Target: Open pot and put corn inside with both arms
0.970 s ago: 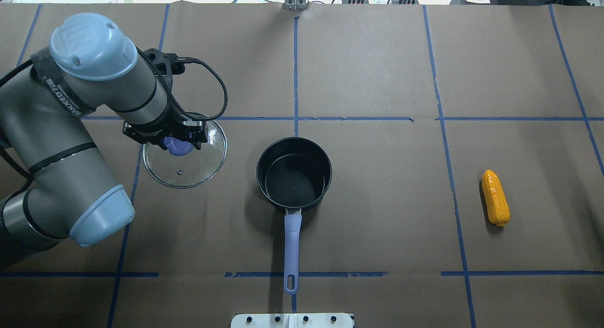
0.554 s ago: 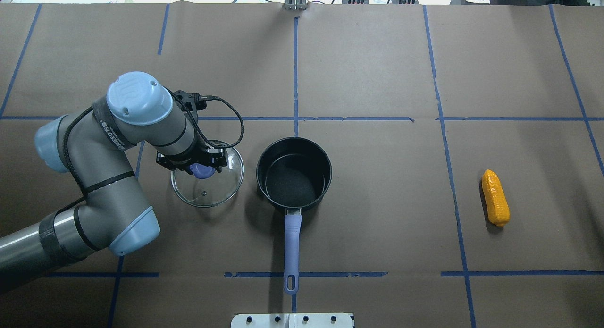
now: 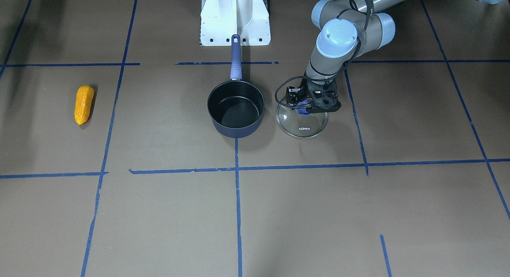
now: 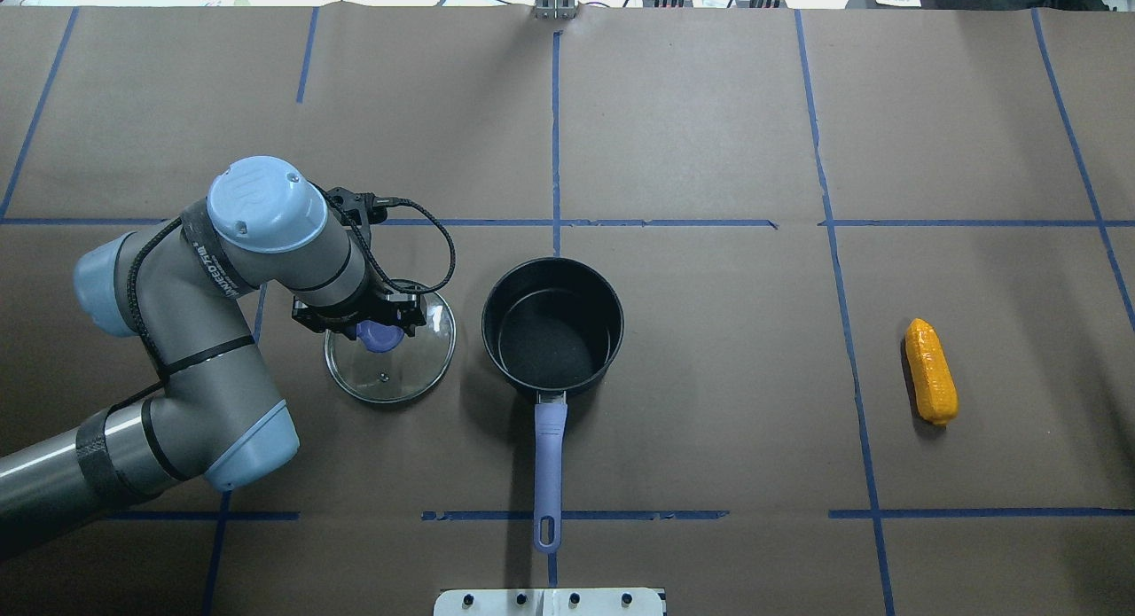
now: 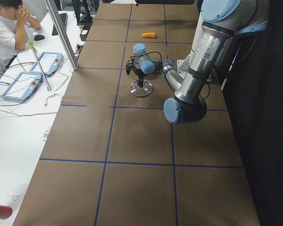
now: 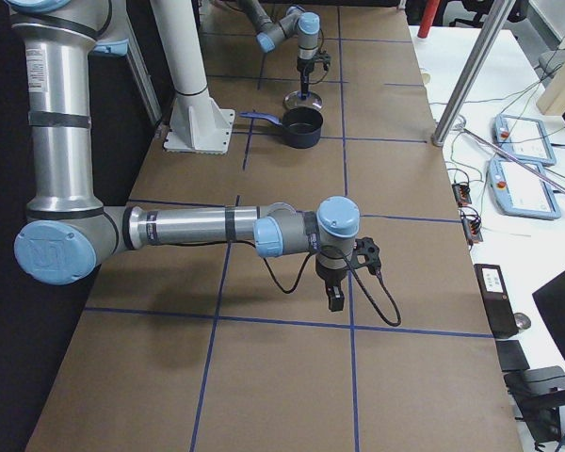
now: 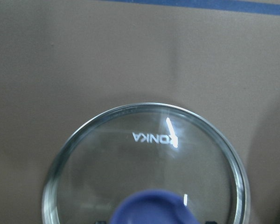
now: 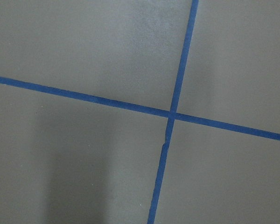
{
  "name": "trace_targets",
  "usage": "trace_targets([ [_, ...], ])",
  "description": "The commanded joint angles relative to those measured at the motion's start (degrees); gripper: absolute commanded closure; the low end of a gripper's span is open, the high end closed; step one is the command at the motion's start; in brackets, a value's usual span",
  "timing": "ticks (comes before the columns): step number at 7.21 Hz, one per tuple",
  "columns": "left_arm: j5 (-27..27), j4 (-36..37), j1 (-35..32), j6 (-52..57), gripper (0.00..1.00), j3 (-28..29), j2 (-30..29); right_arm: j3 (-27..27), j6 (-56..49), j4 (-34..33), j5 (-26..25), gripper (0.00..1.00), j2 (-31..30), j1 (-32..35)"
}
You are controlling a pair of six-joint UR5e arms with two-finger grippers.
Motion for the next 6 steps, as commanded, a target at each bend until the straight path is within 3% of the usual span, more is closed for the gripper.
trace_targets([
  [1,-0.5,1.8,-1.7,0.9,0.00,-1.8,-0.1,0.2,0.1,0.0,0.1,0.00,0.0,-0.1],
  [3,-1.4,20.9,-8.1,20.0,0.00,-12.3,0.5,0.7,0.2,0.1,1.1,0.00,0.1,-0.4],
  [4,-2.3,22.9,-13.6,28.5,0.00,-15.9,5.3,0.8,0.3,0.2,1.7,0.00,0.1,-1.0],
  [6,-11.1,22.9,-31.6,54.7,0.00,-15.2,16.1,5.1,9.4,0.2,2.0,0.00,0.1,-4.5],
])
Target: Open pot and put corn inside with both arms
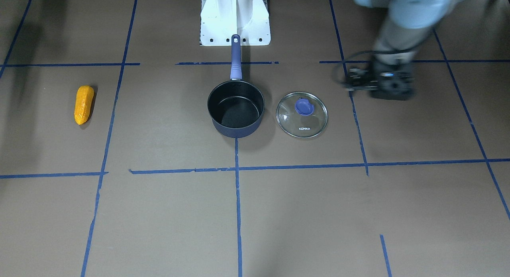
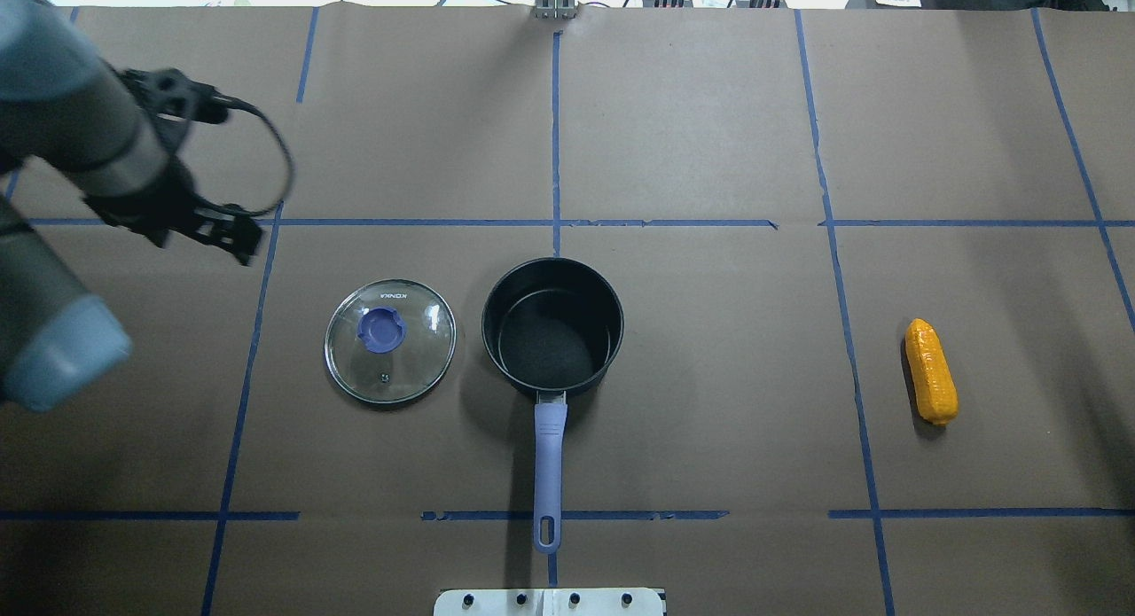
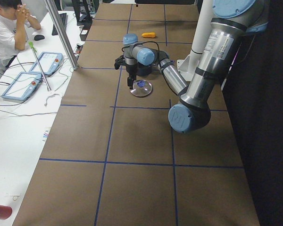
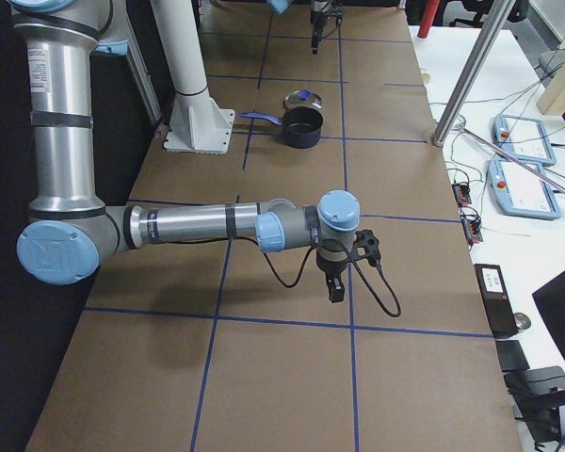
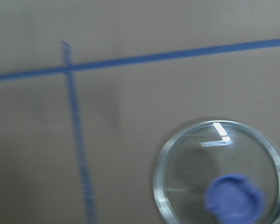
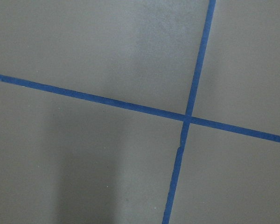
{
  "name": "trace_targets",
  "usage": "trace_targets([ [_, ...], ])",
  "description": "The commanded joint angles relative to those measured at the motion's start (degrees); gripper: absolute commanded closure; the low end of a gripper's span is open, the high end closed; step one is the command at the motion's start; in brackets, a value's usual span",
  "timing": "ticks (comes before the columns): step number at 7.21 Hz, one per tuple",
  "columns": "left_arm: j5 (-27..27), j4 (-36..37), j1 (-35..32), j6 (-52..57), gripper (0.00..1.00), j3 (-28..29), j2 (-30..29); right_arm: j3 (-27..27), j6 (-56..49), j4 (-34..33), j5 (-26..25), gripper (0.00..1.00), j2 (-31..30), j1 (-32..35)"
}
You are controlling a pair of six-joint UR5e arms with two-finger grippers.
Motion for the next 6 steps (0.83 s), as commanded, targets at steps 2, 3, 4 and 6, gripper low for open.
trace_targets([
  [2,-9.5,0.5,-27.8,36.2,0.00,10.5,10.9,8.9,18.5,0.0,0.1,0.00,-0.2,-8.3],
  [3,-11.9,-0.2,-34.2,41.3,0.00,17.1,11.6,11.7,23.9,0.1,-0.2,0.00,-1.0,-11.1],
  [4,-11.9,-0.4,-36.6,41.8,0.00,18.9,12.5,13.8,27.9,2.3,-1.5,0.00,-4.0,-14.7],
  [6,-12.0,-4.9,-36.7,41.5,0.00,19.1,15.6,12.9,49.8,28.6,-9.0,0.00,-13.1,-25.3],
])
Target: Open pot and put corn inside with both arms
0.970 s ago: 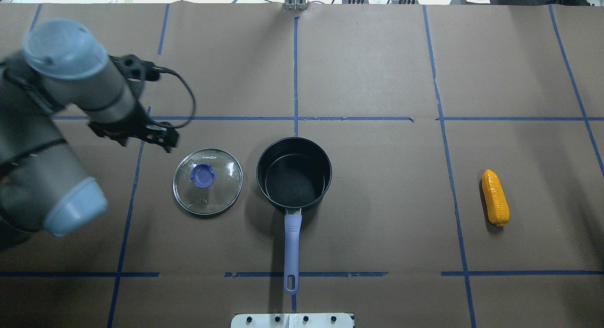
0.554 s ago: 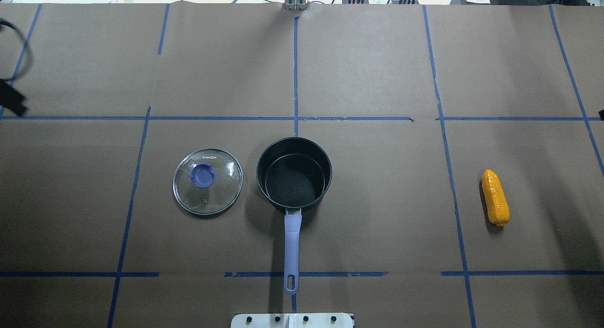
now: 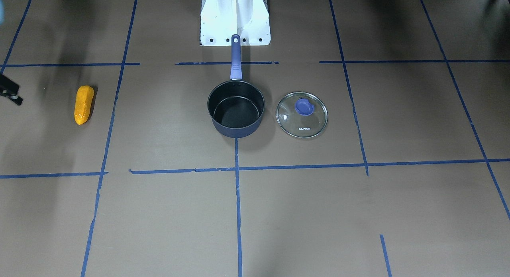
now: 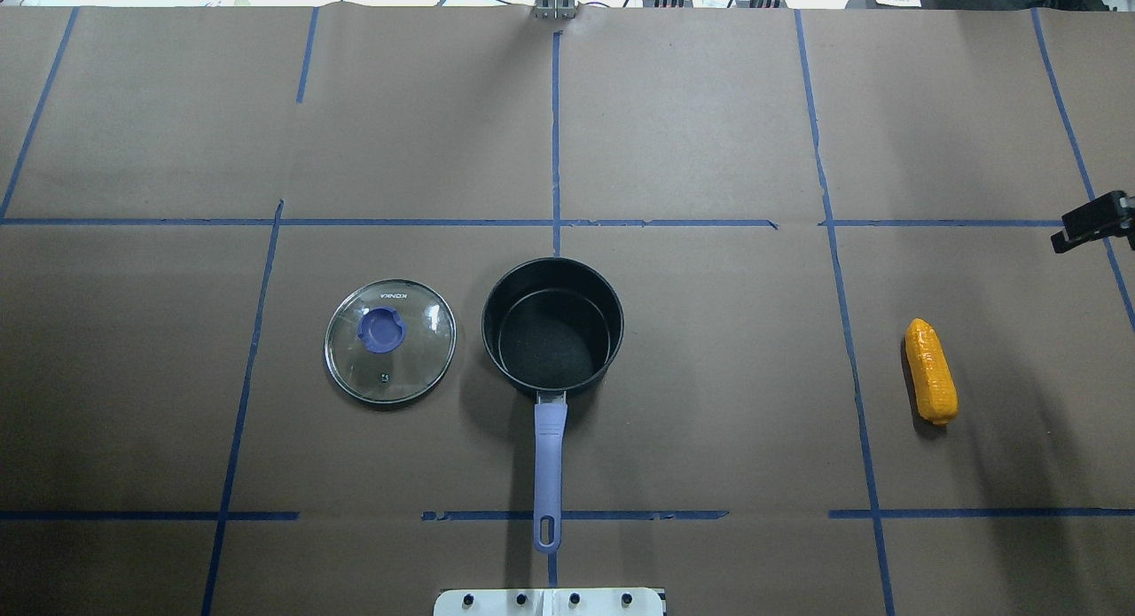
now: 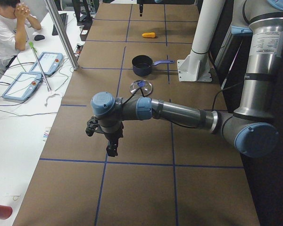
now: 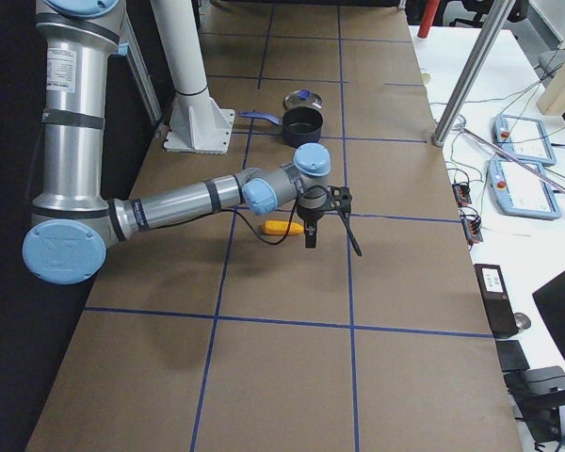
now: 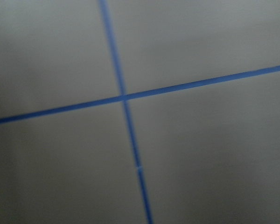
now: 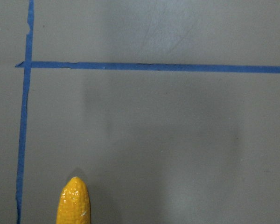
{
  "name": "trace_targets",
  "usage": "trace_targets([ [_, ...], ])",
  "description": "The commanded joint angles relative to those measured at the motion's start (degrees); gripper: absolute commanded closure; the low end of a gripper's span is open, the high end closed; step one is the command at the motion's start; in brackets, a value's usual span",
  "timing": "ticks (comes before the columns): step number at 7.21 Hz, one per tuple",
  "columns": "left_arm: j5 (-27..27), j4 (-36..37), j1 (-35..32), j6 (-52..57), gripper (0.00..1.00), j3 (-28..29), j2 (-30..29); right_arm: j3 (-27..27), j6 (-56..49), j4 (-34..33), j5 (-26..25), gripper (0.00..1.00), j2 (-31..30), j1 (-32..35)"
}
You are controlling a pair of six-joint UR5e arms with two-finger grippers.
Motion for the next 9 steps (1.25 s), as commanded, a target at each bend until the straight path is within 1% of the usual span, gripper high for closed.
trace_targets([
  [1,-0.3,-2.2,-0.7,0.3,0.00,0.6,1.6,-0.1,19.5,16.8,-9.8,0.00,-5.1,-13.9],
  [2,-0.2,-2.2,-0.7,0.4,0.00,0.6,1.6,-0.1,22.8,16.8,-15.0,0.00,-4.4,-20.3],
  [3,-0.3,-2.2,-0.7,0.5,0.00,0.6,1.8,-0.5,23.6,16.0,-16.1,0.00,-2.2,-22.7],
  [5,-0.3,-2.2,-0.7,0.5,0.00,0.6,1.9,-5.6,23.4,16.1,-16.2,0.01,1.4,-23.9],
  [6,-0.4,-2.2,-0.7,0.5,0.00,0.6,2.0,-6.9,22.9,16.3,-16.1,0.11,1.7,-24.3],
  [7,-0.4,-2.2,-0.6,0.5,0.00,0.7,2.0,-6.5,22.8,16.5,-15.9,0.59,1.4,-24.2],
  [8,-0.4,-2.2,-0.6,0.4,0.00,0.8,2.0,-5.9,22.8,16.6,-15.6,0.93,1.4,-24.2],
  [9,-0.4,-2.2,-0.6,0.3,0.00,0.8,2.0,-5.3,22.9,16.5,-15.1,0.99,1.4,-24.1],
])
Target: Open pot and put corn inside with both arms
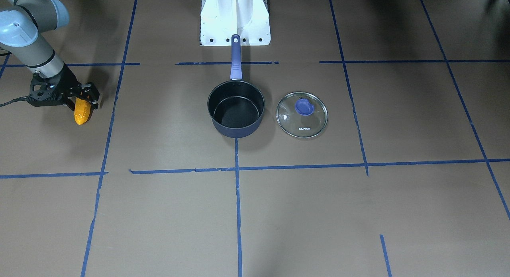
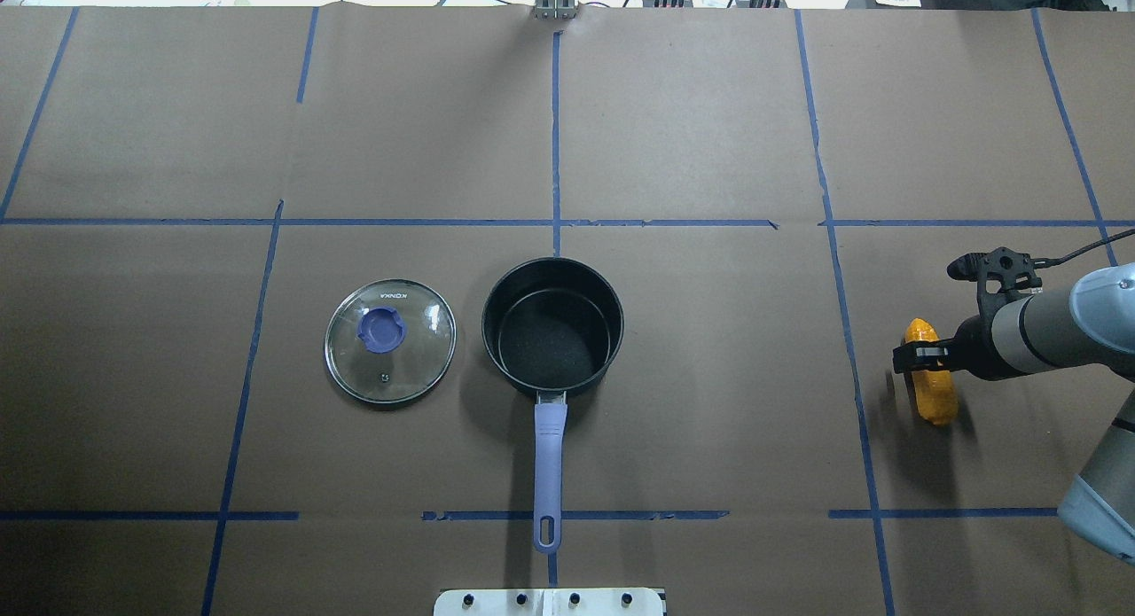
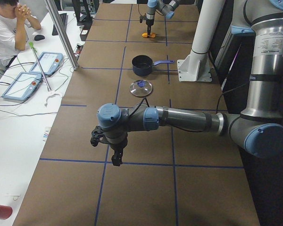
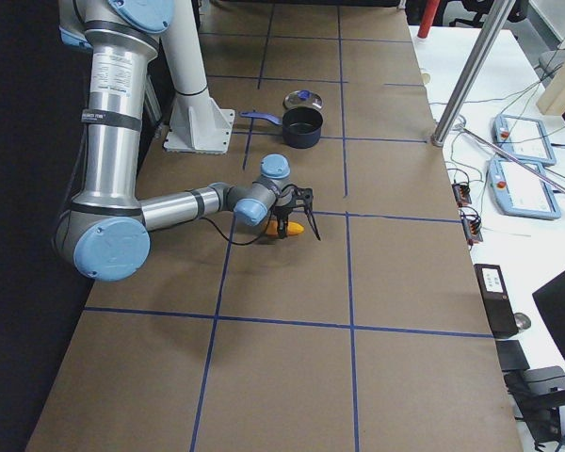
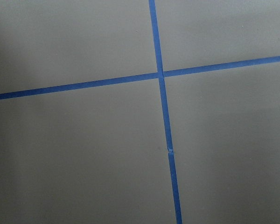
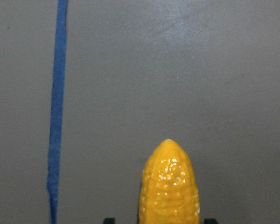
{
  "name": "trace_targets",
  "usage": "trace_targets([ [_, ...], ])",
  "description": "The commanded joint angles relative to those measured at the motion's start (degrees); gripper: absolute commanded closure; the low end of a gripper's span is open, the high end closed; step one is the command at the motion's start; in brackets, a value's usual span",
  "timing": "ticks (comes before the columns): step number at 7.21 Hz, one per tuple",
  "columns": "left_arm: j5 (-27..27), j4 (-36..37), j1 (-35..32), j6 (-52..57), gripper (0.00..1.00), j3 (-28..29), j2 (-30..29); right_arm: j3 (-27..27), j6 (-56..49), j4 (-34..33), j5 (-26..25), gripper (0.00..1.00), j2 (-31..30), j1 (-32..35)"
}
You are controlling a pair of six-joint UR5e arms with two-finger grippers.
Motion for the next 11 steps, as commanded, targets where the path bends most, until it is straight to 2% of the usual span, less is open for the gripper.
trace_targets([
  [1,0.0,0.0,0.0,-0.1,0.00,0.0,0.0,2.3,0.0,-0.4,0.8,1.00,-0.6,0.2],
  [2,0.0,0.0,0.0,-0.2,0.00,0.0,0.0,2.8,0.3,-0.4,0.9,1.00,-0.3,0.1],
  [3,0.0,0.0,0.0,-0.2,0.00,0.0,0.0,6.9,0.5,-6.0,1.9,1.00,0.7,-0.3],
  [4,0.0,0.0,0.0,-0.3,0.00,0.0,0.0,11.7,0.5,-19.9,2.6,1.00,8.8,-0.1],
  [5,0.0,0.0,0.0,-0.3,0.00,0.0,0.0,11.5,0.6,-34.1,1.9,1.00,22.4,-0.8],
  [6,0.0,0.0,0.0,-0.4,0.00,0.0,0.0,9.5,0.6,-42.3,0.8,1.00,33.7,-1.8],
  [7,-0.1,0.0,0.0,-0.4,0.00,0.0,0.0,6.7,0.8,-44.5,-0.2,1.00,40.5,-2.9],
  [10,-0.1,0.1,0.0,-0.4,0.00,0.1,0.0,-10.7,6.8,-44.1,-8.4,1.00,58.4,-9.1],
  [11,-0.1,0.1,0.0,-0.4,0.00,0.1,0.0,-12.8,6.9,-44.0,-11.8,1.00,59.5,-11.5],
])
